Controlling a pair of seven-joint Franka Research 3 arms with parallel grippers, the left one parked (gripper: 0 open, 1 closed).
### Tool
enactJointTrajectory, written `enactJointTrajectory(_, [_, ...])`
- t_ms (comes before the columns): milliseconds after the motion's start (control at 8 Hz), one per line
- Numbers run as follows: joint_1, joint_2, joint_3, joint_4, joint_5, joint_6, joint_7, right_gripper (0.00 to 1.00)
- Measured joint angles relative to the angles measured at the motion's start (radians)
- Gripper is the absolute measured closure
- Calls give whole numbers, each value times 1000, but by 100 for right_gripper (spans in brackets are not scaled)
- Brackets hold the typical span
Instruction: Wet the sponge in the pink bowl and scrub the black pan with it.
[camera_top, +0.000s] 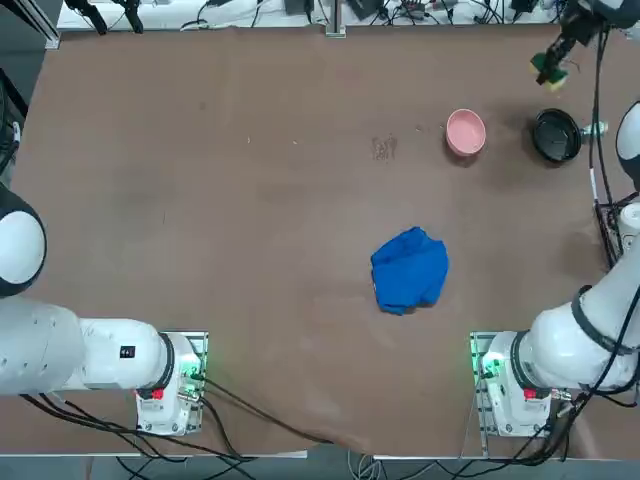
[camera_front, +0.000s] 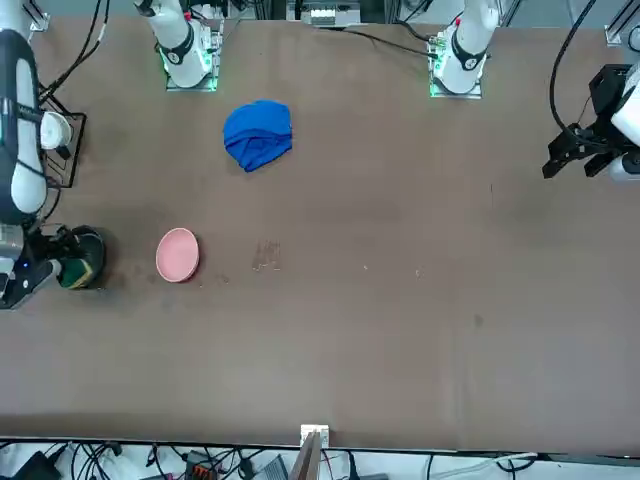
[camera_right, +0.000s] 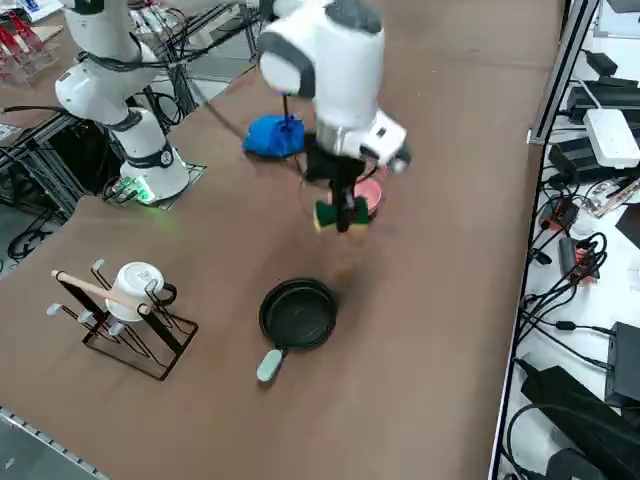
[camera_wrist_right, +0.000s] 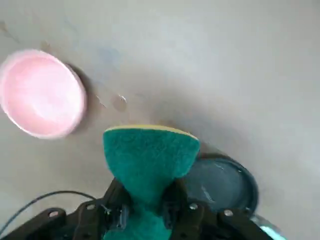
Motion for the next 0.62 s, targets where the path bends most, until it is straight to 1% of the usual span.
enactJointTrajectory(250, [98,-20,3,-4,1,-8,178,64])
enactJointTrajectory(625, [253,-23,5,-35,2,-8,454,64])
